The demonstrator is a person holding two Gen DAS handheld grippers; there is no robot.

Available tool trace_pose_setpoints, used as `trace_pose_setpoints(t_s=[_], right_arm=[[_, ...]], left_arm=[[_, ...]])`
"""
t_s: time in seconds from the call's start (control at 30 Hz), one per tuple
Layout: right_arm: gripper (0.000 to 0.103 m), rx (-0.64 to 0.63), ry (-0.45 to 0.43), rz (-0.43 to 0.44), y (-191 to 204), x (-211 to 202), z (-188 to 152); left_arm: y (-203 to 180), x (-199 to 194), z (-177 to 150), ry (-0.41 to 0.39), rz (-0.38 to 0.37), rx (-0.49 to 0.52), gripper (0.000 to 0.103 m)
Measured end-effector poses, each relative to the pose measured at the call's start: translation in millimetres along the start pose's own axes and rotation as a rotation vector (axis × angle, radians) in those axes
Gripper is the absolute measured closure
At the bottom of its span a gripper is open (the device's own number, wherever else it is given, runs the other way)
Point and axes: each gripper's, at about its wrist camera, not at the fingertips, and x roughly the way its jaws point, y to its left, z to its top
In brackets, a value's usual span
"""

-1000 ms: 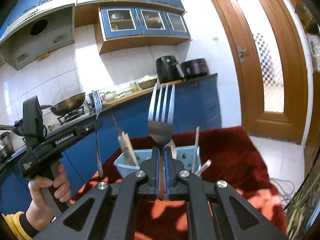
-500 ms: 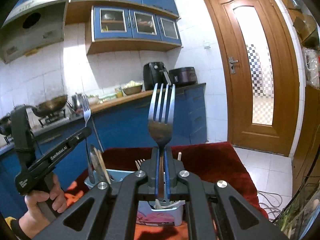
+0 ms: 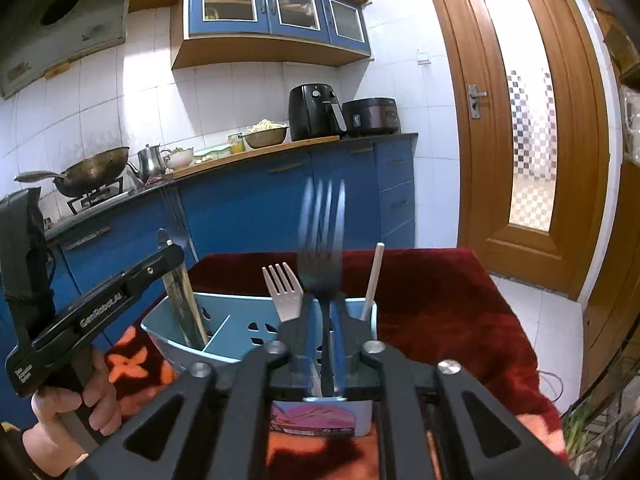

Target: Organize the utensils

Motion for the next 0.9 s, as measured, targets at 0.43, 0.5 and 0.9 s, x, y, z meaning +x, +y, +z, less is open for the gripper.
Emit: trace_pose_setpoints(t_s=[0.43,0.5,0.9], right_arm=[[0.08,0.013,-0.074,0.044,11,-57,4],[0.079,0.019,-0.071,0.051,14,-64,3],[0.067,0.051,-0.072,0.08,29,-117,-22]], left_arm=[[-10,-56,5,0.042,0.043,0.026,0.075],[-12,-65,5,0.054,0.053,0.029,0.075],[-17,-129,-10,0.098,0.084,0.022,0.07]])
